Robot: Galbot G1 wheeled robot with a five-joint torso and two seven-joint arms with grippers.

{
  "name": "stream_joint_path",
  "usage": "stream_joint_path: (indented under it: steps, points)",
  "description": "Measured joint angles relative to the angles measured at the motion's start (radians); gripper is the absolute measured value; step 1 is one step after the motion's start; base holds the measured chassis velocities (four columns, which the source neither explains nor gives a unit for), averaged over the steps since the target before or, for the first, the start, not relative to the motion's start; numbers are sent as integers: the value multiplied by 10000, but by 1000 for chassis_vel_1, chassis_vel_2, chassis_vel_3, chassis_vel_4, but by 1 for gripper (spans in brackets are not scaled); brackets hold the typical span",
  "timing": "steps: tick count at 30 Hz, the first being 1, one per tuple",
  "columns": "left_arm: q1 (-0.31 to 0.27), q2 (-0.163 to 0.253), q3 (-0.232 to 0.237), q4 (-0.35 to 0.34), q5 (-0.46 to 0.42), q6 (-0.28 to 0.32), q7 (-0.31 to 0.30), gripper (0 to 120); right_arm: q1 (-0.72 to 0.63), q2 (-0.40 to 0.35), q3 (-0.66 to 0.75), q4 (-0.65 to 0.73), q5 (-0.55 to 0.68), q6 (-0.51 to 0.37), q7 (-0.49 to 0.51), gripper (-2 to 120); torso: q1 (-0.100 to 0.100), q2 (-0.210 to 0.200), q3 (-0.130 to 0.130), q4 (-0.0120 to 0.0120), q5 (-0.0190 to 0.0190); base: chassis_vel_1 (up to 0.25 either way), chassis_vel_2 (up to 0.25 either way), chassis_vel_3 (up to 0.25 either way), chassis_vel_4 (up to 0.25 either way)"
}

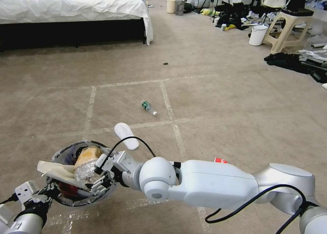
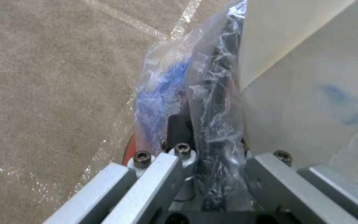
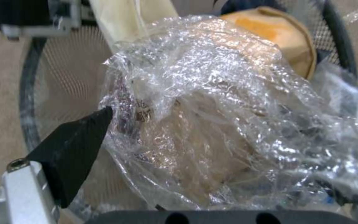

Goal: Pick up the trash bin and place the garbage on the floor into it.

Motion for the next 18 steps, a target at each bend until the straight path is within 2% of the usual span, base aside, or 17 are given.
stream_joint_path:
  steps: [4, 18]
  points:
    - [-19, -5, 3, 10, 0, -6, 7, 1, 127, 69, -129, -52, 142, -86, 145, 100, 0, 0, 0, 0, 0, 0, 0, 0, 0]
    - [-108, -49, 35, 97, 59, -76, 117, 1, 539, 772, -711, -818, -540, 5, -18, 100, 0, -1, 0, 1, -1, 0, 0, 0, 0]
